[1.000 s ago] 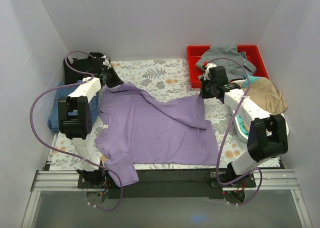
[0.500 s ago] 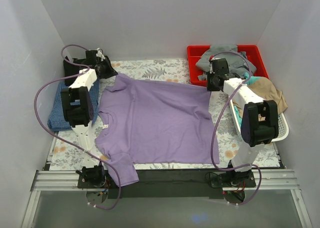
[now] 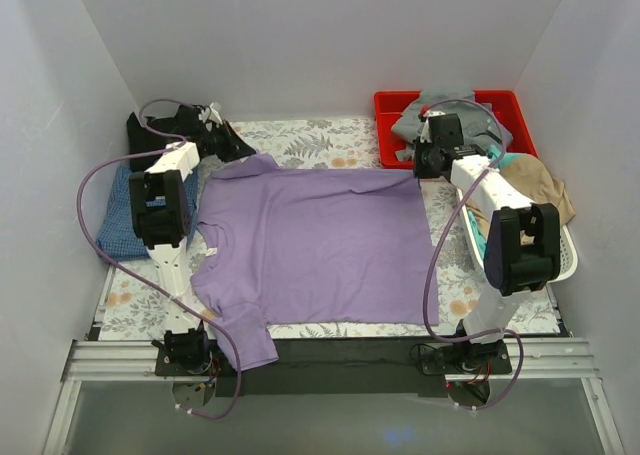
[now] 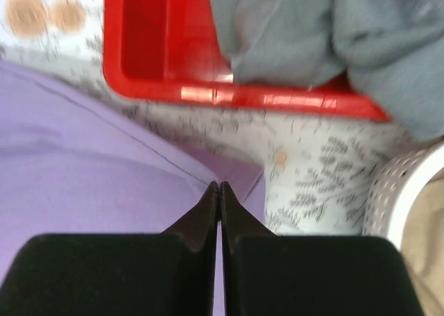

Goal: Fold and stack the t-shirts
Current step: Fold the tshirt

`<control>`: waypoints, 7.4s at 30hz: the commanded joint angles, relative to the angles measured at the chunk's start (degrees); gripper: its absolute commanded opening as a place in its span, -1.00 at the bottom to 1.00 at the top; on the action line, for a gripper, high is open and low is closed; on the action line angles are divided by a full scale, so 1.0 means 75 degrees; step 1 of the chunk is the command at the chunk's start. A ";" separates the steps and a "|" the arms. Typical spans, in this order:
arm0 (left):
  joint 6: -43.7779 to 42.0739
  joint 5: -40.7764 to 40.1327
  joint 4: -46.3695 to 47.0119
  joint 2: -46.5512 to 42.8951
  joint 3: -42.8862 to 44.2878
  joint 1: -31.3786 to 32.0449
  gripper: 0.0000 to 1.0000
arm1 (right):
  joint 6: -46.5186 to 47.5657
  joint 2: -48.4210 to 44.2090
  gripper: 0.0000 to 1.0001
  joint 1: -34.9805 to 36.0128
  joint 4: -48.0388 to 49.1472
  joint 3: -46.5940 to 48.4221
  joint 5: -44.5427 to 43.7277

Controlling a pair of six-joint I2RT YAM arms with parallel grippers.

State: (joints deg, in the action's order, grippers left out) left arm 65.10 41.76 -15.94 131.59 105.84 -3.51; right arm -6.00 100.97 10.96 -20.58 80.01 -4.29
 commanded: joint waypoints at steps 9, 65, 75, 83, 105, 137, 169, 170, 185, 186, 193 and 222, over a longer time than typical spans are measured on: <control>0.0109 -0.0597 0.0427 -0.3235 -0.3869 0.0222 -1.00 | -0.0266 -0.1590 -0.97 0.0062 0.0107 -0.1995 0.0420; -0.0301 -0.3729 -0.2059 -0.6941 -0.5933 0.0222 0.23 | -0.0805 -0.2892 -0.01 0.0074 -0.0491 -0.3297 -0.1022; -0.0184 -0.3107 -0.1273 -0.4528 -0.4831 0.0233 0.18 | -0.0852 -0.2306 -0.01 0.0273 -0.0139 -0.2757 0.0221; -0.0254 -0.2978 -0.1202 -0.4198 -0.5112 0.0233 0.08 | -0.0923 -0.2189 -0.01 0.0378 0.0013 -0.2910 0.0385; -0.0407 -0.3141 -0.1658 -0.3717 -0.4925 0.0772 -1.00 | -0.0934 -0.2119 -0.02 0.0449 0.0060 -0.3039 0.0479; -0.0079 -0.4044 -0.2937 -0.5886 -0.5921 0.0772 -0.37 | -0.0759 -0.1908 -0.05 0.0460 0.0142 -0.3332 0.0994; 0.0167 -0.4444 -0.2654 -0.5322 -0.5909 0.0772 -1.00 | -0.0759 -0.1790 -0.07 0.0460 0.0260 -0.3507 0.1334; 0.0191 -0.4373 -0.2841 -0.5450 -0.6037 0.0784 -1.00 | -0.0747 -0.1802 -0.07 0.0449 0.0271 -0.3531 0.1369; 0.1117 -0.4700 -0.4108 -0.7244 -0.7490 0.0819 -0.80 | -0.0688 -0.1966 -0.07 0.0484 0.0306 -0.3707 0.1487; 0.1152 -0.4898 -0.4201 -0.7291 -0.7538 0.0819 -0.57 | -0.0677 -0.1978 -0.07 0.0484 0.0306 -0.3718 0.1487; 0.1444 -0.5776 -0.4975 -0.7747 -0.7737 0.0819 -0.37 | -0.0676 -0.1908 -0.07 0.0484 0.0283 -0.3730 0.1522; 0.0449 -0.5122 -0.2515 -0.2534 -0.4057 0.0796 -0.37 | -0.0430 -0.0514 -0.05 0.0484 0.0446 -0.2757 0.1101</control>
State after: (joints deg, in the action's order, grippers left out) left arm 69.32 5.32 -33.98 111.46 75.92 2.37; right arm -9.63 94.56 14.37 -17.82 58.08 5.13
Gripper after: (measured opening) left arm 0.316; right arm 0.473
